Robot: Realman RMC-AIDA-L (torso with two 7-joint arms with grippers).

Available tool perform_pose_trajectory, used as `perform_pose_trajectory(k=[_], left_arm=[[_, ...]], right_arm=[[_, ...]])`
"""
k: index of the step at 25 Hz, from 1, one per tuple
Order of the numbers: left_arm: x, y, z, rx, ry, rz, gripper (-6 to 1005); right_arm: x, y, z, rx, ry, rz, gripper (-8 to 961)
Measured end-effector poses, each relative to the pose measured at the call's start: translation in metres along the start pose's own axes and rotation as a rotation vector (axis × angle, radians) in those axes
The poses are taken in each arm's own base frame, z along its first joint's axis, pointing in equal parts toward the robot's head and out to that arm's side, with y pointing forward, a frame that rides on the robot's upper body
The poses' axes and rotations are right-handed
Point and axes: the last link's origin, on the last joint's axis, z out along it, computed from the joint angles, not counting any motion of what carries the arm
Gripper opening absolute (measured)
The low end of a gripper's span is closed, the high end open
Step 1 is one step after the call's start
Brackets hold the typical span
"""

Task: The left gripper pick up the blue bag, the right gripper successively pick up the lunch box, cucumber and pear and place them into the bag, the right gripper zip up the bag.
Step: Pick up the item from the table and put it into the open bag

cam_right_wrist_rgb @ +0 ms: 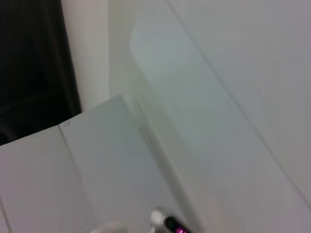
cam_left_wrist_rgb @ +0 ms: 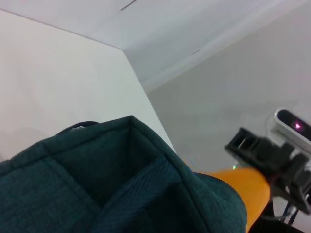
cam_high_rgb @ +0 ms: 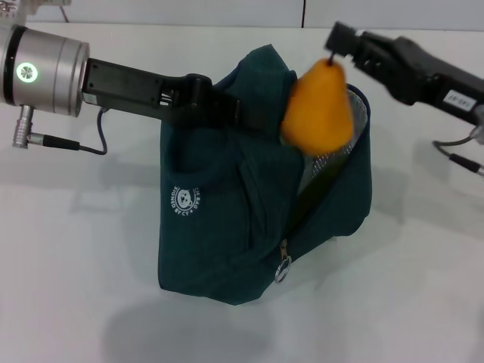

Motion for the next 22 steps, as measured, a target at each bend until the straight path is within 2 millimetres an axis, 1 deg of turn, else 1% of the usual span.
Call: perform_pose_trajectory(k=[3, 11, 22], left_arm=[[0.000, 0.000, -0.001, 0.002, 0.003, 0.000, 58], [-0.001, -0.002, -0.004, 0.005, 0.012, -0.002, 58], [-0.001, -0.002, -0.004, 0.006, 0.012, -0.001, 59]], right_arm=[[0.006, 0.002, 0.003, -0.014, 0.024, 0.022, 76], [0.017, 0.005, 0.003, -0.025, 0.074, 0.049, 109], [0.023, 0.005, 0.003, -0.026, 0.105, 0.059, 155]])
